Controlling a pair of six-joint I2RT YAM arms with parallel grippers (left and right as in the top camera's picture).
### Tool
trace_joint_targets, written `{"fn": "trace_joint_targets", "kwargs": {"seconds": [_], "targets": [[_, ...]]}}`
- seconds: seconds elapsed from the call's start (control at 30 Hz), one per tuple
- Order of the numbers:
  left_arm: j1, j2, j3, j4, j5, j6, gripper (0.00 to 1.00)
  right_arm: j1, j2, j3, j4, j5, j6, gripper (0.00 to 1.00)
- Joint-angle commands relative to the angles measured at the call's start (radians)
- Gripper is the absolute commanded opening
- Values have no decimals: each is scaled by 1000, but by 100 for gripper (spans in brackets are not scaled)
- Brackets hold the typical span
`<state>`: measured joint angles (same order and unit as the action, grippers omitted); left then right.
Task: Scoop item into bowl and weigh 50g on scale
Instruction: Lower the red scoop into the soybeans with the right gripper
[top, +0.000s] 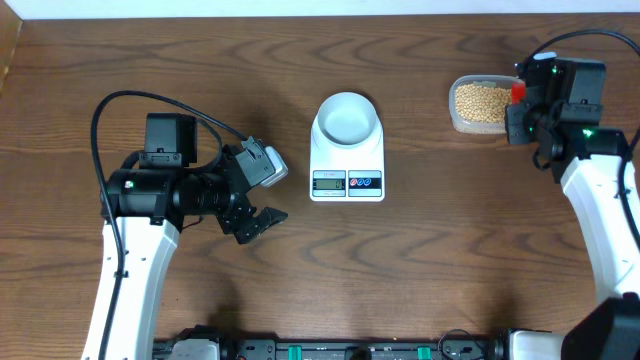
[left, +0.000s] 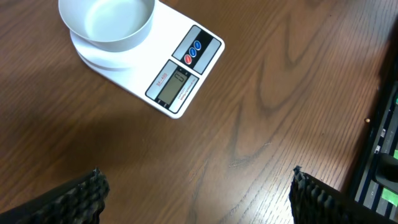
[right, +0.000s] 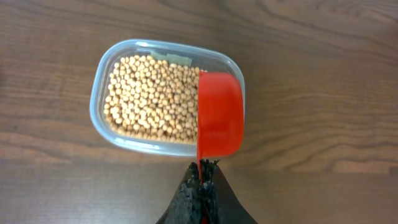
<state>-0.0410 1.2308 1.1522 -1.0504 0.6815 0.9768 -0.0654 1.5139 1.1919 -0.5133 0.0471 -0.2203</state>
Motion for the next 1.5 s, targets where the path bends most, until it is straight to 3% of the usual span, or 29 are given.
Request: {"fn": "trace_joint_targets", "kwargs": {"seconds": [0.0, 0.97, 1.47], "targets": [[3, 5, 18, -3, 3, 14, 95, -2, 37, 19, 13, 14, -14, 1], [3, 5, 18, -3, 3, 14, 95, 3, 249, 18, 98, -20, -14, 1], [3, 5, 18, -3, 3, 14, 95, -5, 260, 51, 40, -186, 15, 1]]}}
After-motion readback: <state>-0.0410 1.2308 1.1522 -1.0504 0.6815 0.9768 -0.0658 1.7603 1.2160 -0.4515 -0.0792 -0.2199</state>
